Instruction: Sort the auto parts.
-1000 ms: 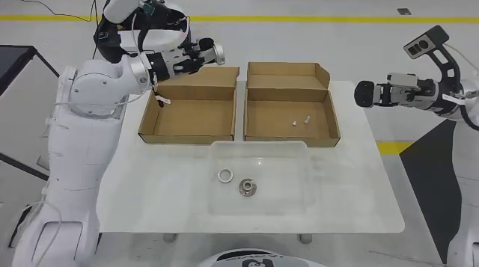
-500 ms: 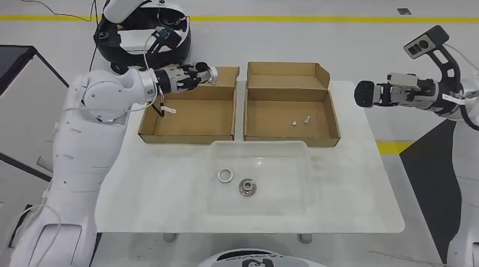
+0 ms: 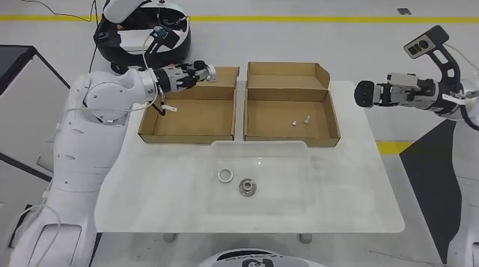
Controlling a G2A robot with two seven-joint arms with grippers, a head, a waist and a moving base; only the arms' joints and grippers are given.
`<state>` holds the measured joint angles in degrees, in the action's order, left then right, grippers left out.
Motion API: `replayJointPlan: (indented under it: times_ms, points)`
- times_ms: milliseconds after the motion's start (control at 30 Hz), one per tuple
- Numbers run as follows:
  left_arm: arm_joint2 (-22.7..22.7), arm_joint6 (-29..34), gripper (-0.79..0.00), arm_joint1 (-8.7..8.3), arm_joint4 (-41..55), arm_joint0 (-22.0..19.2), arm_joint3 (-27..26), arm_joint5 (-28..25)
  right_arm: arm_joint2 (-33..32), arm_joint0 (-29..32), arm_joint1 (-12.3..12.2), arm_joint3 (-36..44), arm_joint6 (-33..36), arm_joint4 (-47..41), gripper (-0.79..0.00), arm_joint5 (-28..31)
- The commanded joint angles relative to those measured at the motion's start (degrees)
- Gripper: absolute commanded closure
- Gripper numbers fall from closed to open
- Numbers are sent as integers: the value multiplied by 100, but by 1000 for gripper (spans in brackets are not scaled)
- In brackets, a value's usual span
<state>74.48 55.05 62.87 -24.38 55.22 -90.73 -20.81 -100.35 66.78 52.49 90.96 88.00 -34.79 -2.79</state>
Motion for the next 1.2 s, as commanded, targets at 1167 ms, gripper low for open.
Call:
replayJointPlan:
  times_ms: [1167]
  points:
    - [-3580,1557,0,1106,-2466,-2589,3457,2846,0,0,0,0,0,0,-785,0]
